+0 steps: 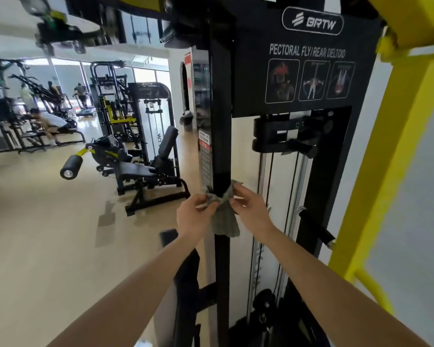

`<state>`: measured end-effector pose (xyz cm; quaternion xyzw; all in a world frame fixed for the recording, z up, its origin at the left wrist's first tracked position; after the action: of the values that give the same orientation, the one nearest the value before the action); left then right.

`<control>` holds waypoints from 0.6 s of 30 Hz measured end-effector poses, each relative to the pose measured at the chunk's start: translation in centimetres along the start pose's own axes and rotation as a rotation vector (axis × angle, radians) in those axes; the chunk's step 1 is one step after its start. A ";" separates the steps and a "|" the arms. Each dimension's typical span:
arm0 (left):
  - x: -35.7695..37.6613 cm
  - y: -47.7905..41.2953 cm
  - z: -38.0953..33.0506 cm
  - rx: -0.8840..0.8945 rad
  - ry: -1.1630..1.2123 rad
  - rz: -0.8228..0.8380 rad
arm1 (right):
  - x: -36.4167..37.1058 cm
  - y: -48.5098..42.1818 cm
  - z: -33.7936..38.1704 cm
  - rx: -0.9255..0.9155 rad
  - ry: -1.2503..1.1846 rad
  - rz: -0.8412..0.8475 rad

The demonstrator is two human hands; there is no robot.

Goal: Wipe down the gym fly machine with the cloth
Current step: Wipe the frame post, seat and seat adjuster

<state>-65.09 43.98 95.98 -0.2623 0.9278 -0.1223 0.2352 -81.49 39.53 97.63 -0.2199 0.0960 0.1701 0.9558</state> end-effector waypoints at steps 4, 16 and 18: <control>1.0 0.6 1.4 -0.028 -0.075 -0.002 | 0.3 0.3 -2.2 0.048 -0.010 0.036; 6.5 6.6 5.7 -0.217 -0.075 -0.131 | 1.8 2.3 -12.3 0.223 -0.094 0.156; 7.4 7.6 6.8 -0.249 -0.074 -0.133 | 2.1 2.8 -14.1 0.238 -0.117 0.188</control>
<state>-70.52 45.54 84.71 -0.3548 0.9071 -0.0118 0.2260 -82.11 36.07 83.57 -0.0849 0.0797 0.2587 0.9589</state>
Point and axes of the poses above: each hand's wrist, its own y-axis away from the middle knuckle, its own x-axis out of the palm, z = x × y, the point moved 3 cm from there along -y, towards the middle knuckle, and after that the axes turned 4 degrees about z, right-handed, at the moved point
